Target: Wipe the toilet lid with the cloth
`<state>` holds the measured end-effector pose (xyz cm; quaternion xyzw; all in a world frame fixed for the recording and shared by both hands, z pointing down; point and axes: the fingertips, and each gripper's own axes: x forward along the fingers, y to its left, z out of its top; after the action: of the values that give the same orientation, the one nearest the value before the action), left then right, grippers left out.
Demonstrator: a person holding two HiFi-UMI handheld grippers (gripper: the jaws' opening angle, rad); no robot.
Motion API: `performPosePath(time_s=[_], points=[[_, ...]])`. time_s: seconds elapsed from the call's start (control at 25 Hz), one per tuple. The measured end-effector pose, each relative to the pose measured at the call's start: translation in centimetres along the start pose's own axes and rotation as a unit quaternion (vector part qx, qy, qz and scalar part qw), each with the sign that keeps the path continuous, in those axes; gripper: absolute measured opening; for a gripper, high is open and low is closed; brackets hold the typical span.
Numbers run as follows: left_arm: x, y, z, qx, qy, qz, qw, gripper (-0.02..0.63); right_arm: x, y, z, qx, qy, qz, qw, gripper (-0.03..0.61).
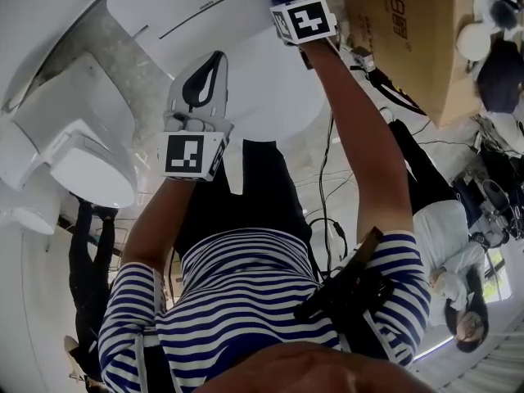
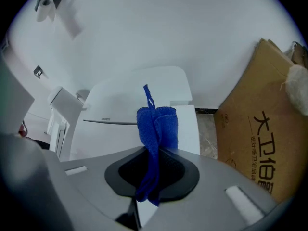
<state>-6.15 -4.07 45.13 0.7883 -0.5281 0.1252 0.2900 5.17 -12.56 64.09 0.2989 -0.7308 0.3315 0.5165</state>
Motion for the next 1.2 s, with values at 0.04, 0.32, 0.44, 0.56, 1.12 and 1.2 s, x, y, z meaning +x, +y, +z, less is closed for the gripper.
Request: performPosePath(time_s=[0.04, 0.32, 0.44, 0.56, 1.12, 1.2], points=[[-0.3, 0.2, 0.0, -0.001, -0.001, 0.002, 1.0, 0.003, 0.2, 0.8, 0.1, -0.005, 0.0, 0.004, 1.0, 0.049], [-3.8, 3.1, -0.4, -0.012, -0.015, 0.025, 0.9995, 0.003, 1.5, 8.2, 1.0, -0.041, 0.007, 0.032, 0.999, 0.049], [-5.7, 4.8, -0.6, -0.017, -0.019, 0.037, 0.999, 0.003, 2.1, 11.9, 1.5, -0.051, 0.008, 0.048, 0.998, 0.049], [-7.8, 6.6, -1.1, -0.024, -0.022, 0.051, 0.9982, 0.003, 2.7, 15.9, 1.8, -0.062, 0.011, 0.065, 0.996, 0.049], [-14.0, 13.2, -2.6, -0.046, -0.03, 0.104, 0.9931, 0.003, 5.7, 32.2, 1.9, -0.109, 0.033, 0.159, 0.981, 0.049], [-14.3, 13.6, -2.6, -0.047, -0.03, 0.107, 0.9927, 0.003, 5.9, 33.2, 1.8, -0.11, 0.035, 0.166, 0.979, 0.049]])
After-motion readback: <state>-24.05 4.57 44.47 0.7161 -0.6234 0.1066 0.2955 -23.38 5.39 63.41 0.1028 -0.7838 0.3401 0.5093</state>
